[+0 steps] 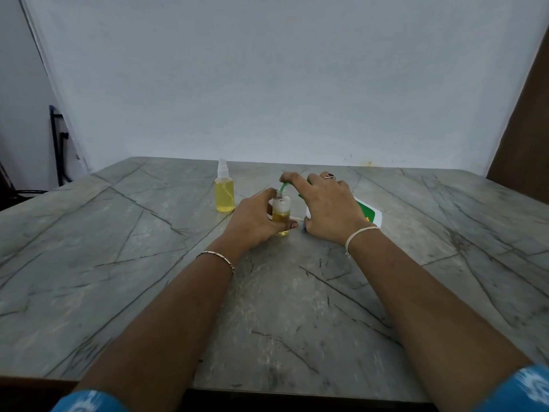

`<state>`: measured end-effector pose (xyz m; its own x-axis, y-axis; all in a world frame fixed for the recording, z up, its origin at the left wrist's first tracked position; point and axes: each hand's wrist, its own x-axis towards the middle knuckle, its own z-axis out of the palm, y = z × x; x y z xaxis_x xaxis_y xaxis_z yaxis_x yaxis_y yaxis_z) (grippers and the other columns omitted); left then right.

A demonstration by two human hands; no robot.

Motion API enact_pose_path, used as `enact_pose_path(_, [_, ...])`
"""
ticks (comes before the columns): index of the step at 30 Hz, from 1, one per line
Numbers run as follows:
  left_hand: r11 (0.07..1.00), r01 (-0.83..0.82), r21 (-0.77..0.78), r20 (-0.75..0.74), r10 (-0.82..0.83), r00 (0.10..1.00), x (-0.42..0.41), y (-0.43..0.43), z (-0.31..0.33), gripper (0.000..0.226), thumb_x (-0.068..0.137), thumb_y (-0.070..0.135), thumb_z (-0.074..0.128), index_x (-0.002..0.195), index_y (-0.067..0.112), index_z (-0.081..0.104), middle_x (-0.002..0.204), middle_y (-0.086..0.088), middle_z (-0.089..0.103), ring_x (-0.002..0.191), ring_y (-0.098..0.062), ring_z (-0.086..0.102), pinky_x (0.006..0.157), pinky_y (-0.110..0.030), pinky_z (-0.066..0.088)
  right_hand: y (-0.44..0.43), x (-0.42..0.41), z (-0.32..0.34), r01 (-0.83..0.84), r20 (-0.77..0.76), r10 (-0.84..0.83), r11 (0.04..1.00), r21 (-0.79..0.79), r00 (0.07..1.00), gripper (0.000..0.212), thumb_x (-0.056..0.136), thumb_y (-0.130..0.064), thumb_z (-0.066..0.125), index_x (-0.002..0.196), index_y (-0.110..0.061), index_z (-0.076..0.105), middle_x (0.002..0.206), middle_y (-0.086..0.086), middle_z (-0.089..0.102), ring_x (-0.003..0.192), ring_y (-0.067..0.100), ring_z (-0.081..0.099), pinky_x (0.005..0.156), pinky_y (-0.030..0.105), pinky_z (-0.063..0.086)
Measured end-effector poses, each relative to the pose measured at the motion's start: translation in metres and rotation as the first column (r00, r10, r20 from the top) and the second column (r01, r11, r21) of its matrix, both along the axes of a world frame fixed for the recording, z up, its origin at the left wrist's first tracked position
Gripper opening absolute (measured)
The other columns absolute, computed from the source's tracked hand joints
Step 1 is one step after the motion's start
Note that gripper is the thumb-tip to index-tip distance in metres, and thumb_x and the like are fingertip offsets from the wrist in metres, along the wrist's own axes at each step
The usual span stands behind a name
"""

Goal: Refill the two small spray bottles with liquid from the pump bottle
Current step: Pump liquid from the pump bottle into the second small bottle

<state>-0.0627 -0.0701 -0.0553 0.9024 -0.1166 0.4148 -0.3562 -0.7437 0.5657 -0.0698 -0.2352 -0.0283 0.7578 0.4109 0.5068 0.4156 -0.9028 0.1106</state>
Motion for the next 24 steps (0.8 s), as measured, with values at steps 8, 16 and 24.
enact_pose_path(8, [1.000, 0.005, 0.006, -0.004, -0.005, 1.000, -0.0007, -0.0001, 0.0007, 0.069, 0.071, 0.048, 0.079, 0.126, 0.017, 0.051, 0.116, -0.006, 0.066, 0.086, -0.015, 0.058, 0.083, -0.032, 0.052, 0.0051, 0.0029, -0.0002, -0.016, -0.020, 0.017, 0.998, 0.059, 1.000, 0.071, 0.077, -0.019, 0.069, 0.135, -0.033, 0.030, 0.118, 0.006, 0.059, 0.114, 0.030, 0.051, 0.094, 0.046, 0.044])
enact_pose_path(16, [1.000, 0.006, 0.007, 0.001, -0.006, 1.000, -0.0010, -0.0004, 0.0015, 0.067, 0.070, 0.049, 0.080, 0.124, 0.018, 0.052, 0.105, 0.003, 0.063, 0.087, -0.014, 0.059, 0.085, -0.032, 0.051, -0.0029, -0.0013, 0.0007, -0.009, 0.002, 0.009, 0.999, -0.044, 1.000, 0.091, 0.085, -0.030, 0.065, 0.153, -0.044, 0.006, 0.114, 0.010, 0.053, 0.111, 0.030, 0.049, 0.090, 0.045, 0.044])
enact_pose_path(24, [1.000, 0.007, 0.015, -0.009, -0.007, 1.000, 0.0009, 0.0003, 0.0010, 0.069, 0.069, 0.052, 0.079, 0.124, 0.020, 0.054, 0.110, -0.002, 0.068, 0.093, -0.017, 0.063, 0.086, -0.038, 0.053, 0.0042, 0.0005, 0.0031, 0.016, -0.001, -0.016, 0.999, -0.029, 1.000, 0.073, 0.081, -0.021, 0.066, 0.141, -0.034, 0.027, 0.122, 0.010, 0.054, 0.117, 0.033, 0.049, 0.095, 0.048, 0.042])
